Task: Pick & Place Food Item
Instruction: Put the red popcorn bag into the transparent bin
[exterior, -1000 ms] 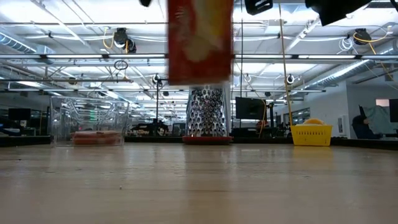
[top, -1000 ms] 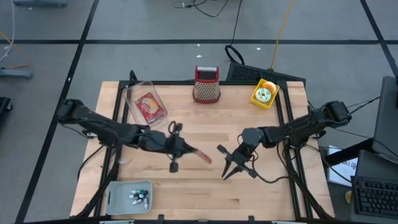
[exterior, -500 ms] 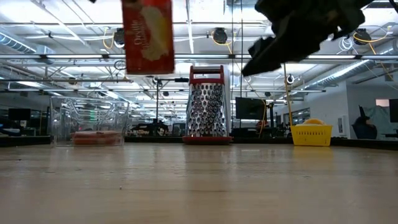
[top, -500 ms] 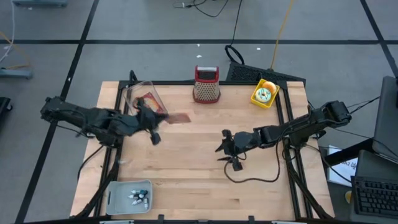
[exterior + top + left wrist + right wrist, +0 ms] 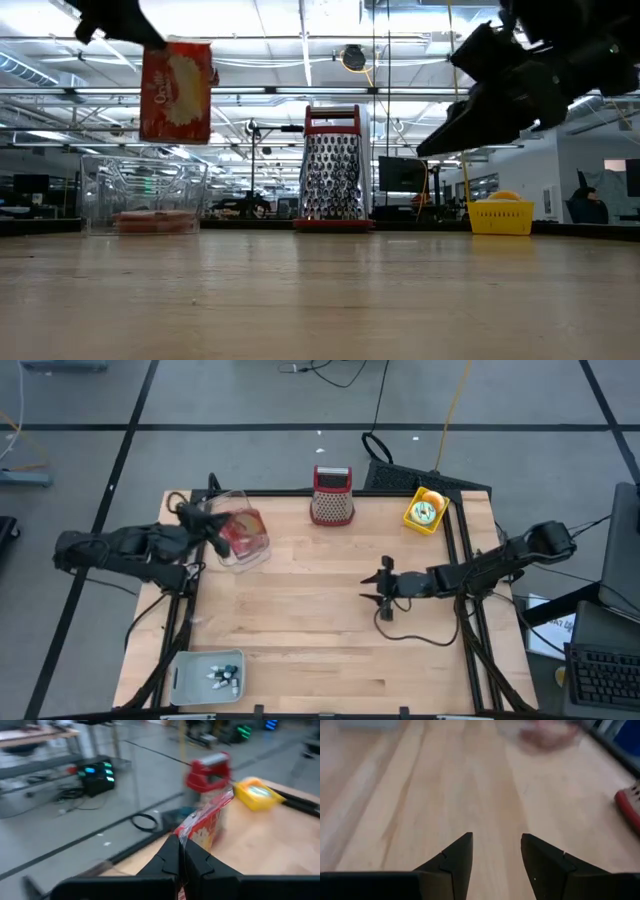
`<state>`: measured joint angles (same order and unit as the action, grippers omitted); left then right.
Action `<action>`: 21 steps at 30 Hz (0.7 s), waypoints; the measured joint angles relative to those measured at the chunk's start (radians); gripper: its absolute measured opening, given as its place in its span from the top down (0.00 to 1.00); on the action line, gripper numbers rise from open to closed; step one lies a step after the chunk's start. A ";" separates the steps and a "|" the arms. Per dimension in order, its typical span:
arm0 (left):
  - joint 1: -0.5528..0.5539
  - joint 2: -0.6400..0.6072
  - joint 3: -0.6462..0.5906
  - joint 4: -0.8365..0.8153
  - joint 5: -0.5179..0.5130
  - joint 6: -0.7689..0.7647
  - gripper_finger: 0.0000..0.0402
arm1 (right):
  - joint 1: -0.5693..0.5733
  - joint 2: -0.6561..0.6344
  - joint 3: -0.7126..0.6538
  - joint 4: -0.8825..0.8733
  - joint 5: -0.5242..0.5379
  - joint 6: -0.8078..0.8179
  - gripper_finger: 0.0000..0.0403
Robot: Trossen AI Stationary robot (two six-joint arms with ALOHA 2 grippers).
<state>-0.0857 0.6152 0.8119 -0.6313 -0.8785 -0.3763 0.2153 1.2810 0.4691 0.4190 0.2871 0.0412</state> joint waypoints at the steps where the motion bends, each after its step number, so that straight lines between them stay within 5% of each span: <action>1: 0.017 -0.019 -0.013 0.001 -0.023 -0.001 1.00 | 0.000 -0.011 -0.023 0.050 0.000 0.000 0.62; 6: 0.101 -0.083 -0.096 0.037 -0.084 -0.028 1.00 | 0.000 -0.050 -0.133 0.288 0.000 0.000 0.61; 12: 0.188 -0.100 -0.253 0.183 -0.031 -0.034 1.00 | 0.000 -0.061 -0.230 0.501 0.000 -0.009 0.61; 21: 0.265 -0.100 -0.372 0.349 0.063 -0.138 1.00 | 0.000 -0.061 -0.260 0.549 0.000 -0.014 0.61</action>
<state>0.1797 0.5151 0.4400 -0.2825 -0.8157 -0.5142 0.2153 1.2198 0.2089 0.9676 0.2867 0.0274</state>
